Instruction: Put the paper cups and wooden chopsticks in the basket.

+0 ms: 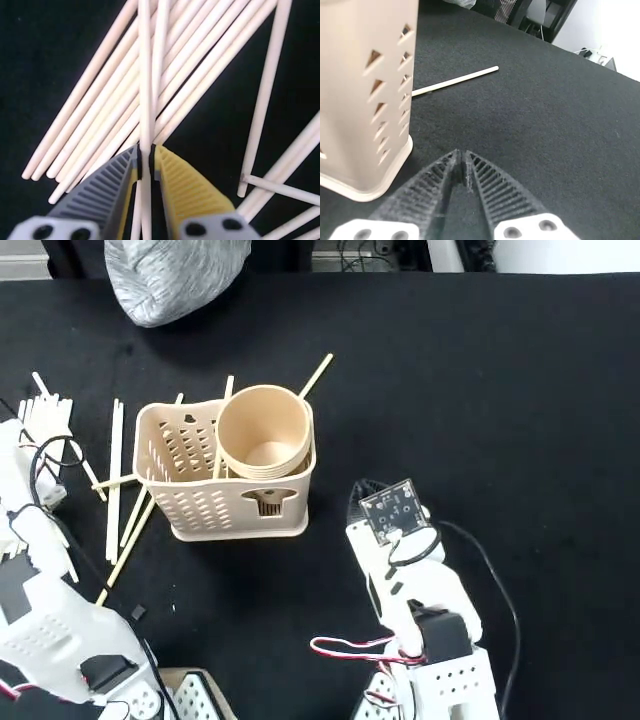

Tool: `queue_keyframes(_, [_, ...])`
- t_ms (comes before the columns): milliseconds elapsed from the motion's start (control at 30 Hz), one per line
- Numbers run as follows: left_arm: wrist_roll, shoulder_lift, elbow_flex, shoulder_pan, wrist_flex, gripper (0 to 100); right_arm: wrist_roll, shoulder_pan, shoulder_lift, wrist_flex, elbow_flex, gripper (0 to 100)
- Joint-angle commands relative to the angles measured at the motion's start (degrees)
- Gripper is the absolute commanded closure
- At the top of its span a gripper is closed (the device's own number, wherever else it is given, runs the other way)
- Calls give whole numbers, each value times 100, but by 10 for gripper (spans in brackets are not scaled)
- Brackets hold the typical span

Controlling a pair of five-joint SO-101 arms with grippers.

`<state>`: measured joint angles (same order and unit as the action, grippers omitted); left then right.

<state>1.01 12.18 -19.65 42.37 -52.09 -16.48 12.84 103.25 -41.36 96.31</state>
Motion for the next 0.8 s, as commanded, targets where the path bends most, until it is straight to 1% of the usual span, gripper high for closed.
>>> queue_keyframes(0, [18, -62, 75, -75, -211, 972, -9, -62, 505, 26, -48, 982])
queue_keyframes(67, [-9, -167, 66, -75, -220, 972, -9, -62, 505, 26, -48, 982])
queue_keyframes(200, [-440, -941, -268, -136, -114, 972, -9, -62, 505, 26, -48, 982])
queue_keyframes(533, [-510, -4519, -2413, -514, 879, 972, -9, -70, 505, 18, -57, 982])
queue_keyframes(767, [-466, -6400, -3046, -549, 958, 972, -9, -70, 505, 18, -57, 982])
